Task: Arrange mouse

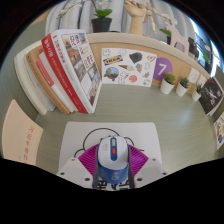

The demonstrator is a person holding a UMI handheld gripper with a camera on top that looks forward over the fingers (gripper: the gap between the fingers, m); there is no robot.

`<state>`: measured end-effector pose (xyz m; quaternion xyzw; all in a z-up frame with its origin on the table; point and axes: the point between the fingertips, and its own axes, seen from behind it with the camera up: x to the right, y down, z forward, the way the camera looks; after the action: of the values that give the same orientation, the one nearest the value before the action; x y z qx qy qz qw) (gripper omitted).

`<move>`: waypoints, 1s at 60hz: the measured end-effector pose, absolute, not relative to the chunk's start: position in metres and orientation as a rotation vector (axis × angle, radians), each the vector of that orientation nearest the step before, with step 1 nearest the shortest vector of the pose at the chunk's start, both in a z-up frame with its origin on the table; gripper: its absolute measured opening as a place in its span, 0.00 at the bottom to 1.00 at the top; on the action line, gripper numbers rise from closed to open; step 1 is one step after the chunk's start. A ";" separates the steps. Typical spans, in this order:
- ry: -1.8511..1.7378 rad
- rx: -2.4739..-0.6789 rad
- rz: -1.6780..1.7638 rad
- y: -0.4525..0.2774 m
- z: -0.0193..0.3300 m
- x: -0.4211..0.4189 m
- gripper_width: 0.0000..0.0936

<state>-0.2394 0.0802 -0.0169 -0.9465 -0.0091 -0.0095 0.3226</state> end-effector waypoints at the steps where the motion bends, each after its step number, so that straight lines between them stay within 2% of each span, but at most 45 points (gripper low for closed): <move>1: -0.012 -2.482 -0.016 0.080 -0.016 -0.240 0.46; 7: 0.034 -2.503 0.038 0.081 -0.016 -0.240 0.57; 10: 0.054 -2.509 0.037 0.079 -0.009 -0.237 0.75; 11: 0.056 -2.501 0.029 0.080 -0.003 -0.235 0.87; 13: 0.047 -2.473 0.019 0.081 0.012 -0.231 0.93; 15: 0.034 -2.440 0.014 0.082 0.030 -0.228 0.90; 29: 0.005 -2.254 0.009 0.041 0.174 -0.188 0.92; 37: 0.031 -2.180 -0.031 -0.007 0.229 -0.149 0.92; 47: 0.077 -2.132 -0.045 -0.070 0.257 -0.105 0.92; 60: 0.088 -2.151 -0.032 -0.148 0.244 -0.066 0.91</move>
<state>-0.0658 -0.1477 0.2439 -0.8795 0.0361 -0.0131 0.4743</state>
